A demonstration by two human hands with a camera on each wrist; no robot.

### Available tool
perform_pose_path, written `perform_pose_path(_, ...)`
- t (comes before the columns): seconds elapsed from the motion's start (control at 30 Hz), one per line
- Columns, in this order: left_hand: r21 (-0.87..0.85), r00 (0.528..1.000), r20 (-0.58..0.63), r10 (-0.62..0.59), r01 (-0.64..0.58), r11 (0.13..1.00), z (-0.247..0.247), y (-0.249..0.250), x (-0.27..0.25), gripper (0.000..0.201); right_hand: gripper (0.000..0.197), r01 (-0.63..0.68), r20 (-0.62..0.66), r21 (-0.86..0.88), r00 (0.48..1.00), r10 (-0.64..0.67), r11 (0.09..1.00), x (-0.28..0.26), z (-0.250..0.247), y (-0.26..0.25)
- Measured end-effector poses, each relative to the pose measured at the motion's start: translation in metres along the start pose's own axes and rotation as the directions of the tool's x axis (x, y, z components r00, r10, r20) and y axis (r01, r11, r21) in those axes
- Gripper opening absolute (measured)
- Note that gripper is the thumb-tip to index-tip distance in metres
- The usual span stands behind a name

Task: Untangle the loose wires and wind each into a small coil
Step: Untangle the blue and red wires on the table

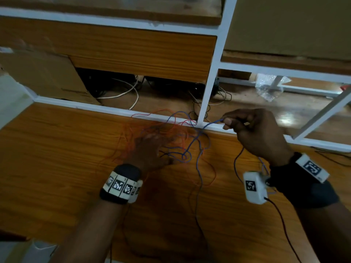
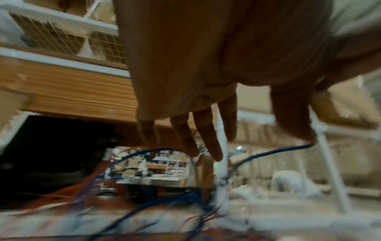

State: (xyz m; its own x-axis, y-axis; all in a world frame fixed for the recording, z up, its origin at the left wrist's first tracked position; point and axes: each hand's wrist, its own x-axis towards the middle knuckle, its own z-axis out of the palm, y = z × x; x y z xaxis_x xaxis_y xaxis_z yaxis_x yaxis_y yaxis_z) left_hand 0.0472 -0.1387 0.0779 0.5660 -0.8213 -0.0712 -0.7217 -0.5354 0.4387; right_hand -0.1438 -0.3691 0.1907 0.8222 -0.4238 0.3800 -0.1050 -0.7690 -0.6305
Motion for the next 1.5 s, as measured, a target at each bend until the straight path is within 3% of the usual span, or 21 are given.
perform_pose_path(0.1, -0.225, 0.994, -0.018, 0.104, -0.105, 0.969, 0.008, 0.035, 0.000, 0.067, 0.016, 0.003, 0.003, 0.101, 1.000, -0.003, 0.995, 0.001, 0.005, -0.001)
perform_pose_path(0.2, -0.549, 0.980, -0.111, 0.164, -0.198, 0.812, 0.026, 0.048, -0.008, 0.032, 0.019, -0.012, -0.031, 0.143, 0.999, 0.017, 0.990, 0.001, -0.001, -0.002)
perform_pose_path(0.3, -0.705, 0.980, -0.116, 0.161, -0.196, 0.681, 0.042, 0.050, -0.018, 0.029, 0.020, -0.046, -0.067, 0.082, 0.996, 0.051, 0.996, -0.001, -0.012, 0.004)
perform_pose_path(0.4, -0.673, 0.985, -0.160, 0.059, -0.152, 0.724, 0.058, 0.041, -0.019, 0.015, 0.020, -0.065, -0.098, -0.003, 0.993, 0.064, 0.998, -0.006, -0.023, 0.019)
perform_pose_path(0.47, -0.697, 0.964, -0.254, -0.084, -0.122, 0.706, 0.060, 0.026, -0.015, 0.010, 0.018, -0.048, -0.069, -0.122, 0.997, 0.039, 0.991, -0.013, -0.031, 0.032)
perform_pose_path(0.57, -0.680, 0.941, -0.269, -0.207, -0.033, 0.733, 0.038, 0.002, -0.017, 0.008, 0.017, -0.064, -0.067, -0.278, 0.997, 0.047, 0.958, -0.030, -0.045, 0.051)
perform_pose_path(0.63, -0.671, 0.954, -0.231, -0.191, -0.014, 0.741, 0.024, -0.006, -0.023, 0.018, 0.016, -0.118, -0.087, -0.301, 0.992, 0.096, 0.946, -0.042, -0.059, 0.064)
perform_pose_path(0.7, -0.606, 0.973, -0.182, -0.142, 0.003, 0.796, 0.016, -0.005, -0.023, 0.034, 0.021, -0.176, -0.012, -0.370, 0.983, 0.184, 0.912, -0.053, -0.067, 0.075)
perform_pose_path(0.8, -0.464, 0.981, -0.164, -0.104, 0.016, 0.885, 0.014, -0.001, -0.013, 0.027, 0.018, -0.261, 0.126, -0.539, 0.915, 0.382, 0.801, -0.065, -0.053, 0.082)
perform_pose_path(0.87, -0.397, 0.986, -0.152, -0.071, 0.004, 0.918, 0.019, 0.006, -0.005, 0.011, 0.037, -0.183, 0.155, -0.619, 0.925, 0.347, 0.764, -0.065, -0.034, 0.077)
perform_pose_path(0.93, -0.363, 0.988, -0.148, -0.035, -0.021, 0.932, 0.031, 0.015, 0.000, 0.021, 0.048, -0.096, 0.231, -0.533, 0.939, 0.254, 0.841, -0.061, -0.009, 0.056)
perform_pose_path(1.0, -0.342, 0.985, -0.170, 0.003, -0.062, 0.937, 0.036, 0.027, 0.003, 0.018, 0.046, -0.024, 0.316, -0.383, 0.936, 0.156, 0.924, -0.054, 0.026, 0.030)
perform_pose_path(1.07, -0.328, 0.974, -0.219, 0.059, -0.131, 0.936, 0.037, 0.032, 0.006, 0.011, 0.043, 0.016, 0.429, -0.328, 0.894, 0.133, 0.945, -0.049, 0.066, 0.009)
perform_pose_path(1.13, -0.352, 0.969, -0.232, 0.089, -0.169, 0.921, 0.034, 0.031, 0.005, 0.015, 0.026, 0.037, 0.466, -0.320, 0.876, 0.123, 0.947, -0.044, 0.096, 0.001)
perform_pose_path(1.2, -0.388, 0.969, -0.237, 0.070, -0.160, 0.908, 0.030, 0.028, 0.000, 0.026, 0.030, 0.027, 0.414, -0.298, 0.904, 0.103, 0.954, -0.037, 0.101, 0.002)
perform_pose_path(1.27, -0.439, 0.984, -0.179, 0.011, -0.090, 0.894, 0.027, 0.024, -0.004, 0.017, 0.048, 0.052, 0.325, -0.317, 0.944, 0.057, 0.947, -0.027, 0.088, 0.004)
perform_pose_path(1.5, -0.224, 0.979, -0.181, -0.097, 0.056, 0.973, 0.037, -0.029, -0.017, 0.035, 0.035, 0.008, -0.010, -0.366, 1.000, -0.013, 0.930, 0.008, -0.016, 0.017)
